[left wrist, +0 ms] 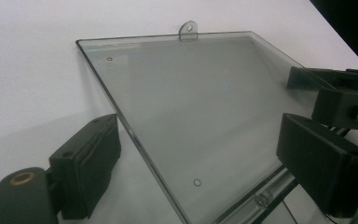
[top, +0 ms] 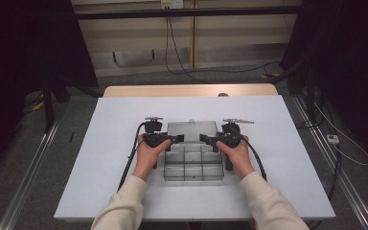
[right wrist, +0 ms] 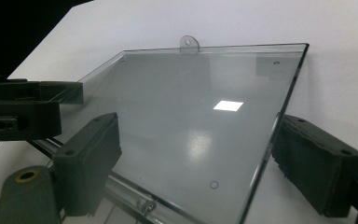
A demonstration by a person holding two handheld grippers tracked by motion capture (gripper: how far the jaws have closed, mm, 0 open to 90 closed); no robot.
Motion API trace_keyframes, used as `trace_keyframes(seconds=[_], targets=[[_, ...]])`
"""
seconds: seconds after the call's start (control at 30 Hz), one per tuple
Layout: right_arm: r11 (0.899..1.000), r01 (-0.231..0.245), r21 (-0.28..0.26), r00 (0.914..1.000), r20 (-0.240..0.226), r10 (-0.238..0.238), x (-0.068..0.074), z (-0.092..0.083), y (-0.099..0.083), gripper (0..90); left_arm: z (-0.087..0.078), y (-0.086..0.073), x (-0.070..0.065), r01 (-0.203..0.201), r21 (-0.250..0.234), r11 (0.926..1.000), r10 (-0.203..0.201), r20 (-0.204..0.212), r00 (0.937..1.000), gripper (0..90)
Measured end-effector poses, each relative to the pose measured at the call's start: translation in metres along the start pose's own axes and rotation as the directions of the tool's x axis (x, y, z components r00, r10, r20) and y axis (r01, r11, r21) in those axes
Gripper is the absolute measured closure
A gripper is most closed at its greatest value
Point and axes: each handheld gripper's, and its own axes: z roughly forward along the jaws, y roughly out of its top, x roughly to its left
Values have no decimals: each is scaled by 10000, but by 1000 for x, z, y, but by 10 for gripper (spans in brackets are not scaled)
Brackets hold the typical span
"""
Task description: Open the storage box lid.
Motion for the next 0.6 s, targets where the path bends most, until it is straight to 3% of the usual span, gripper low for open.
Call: trace_keyframes(seconds=[0.27,0.6], targets=[[10000,-83,47,10000,53,82,0,-2,0,155,-2,0,0,-72,73,9999,72,-16,10000,137],[9994,352,-56,9991,241,-350,2,-7,3,174,-6,1,-2,-170,59,9998,171,-179,9997,130]])
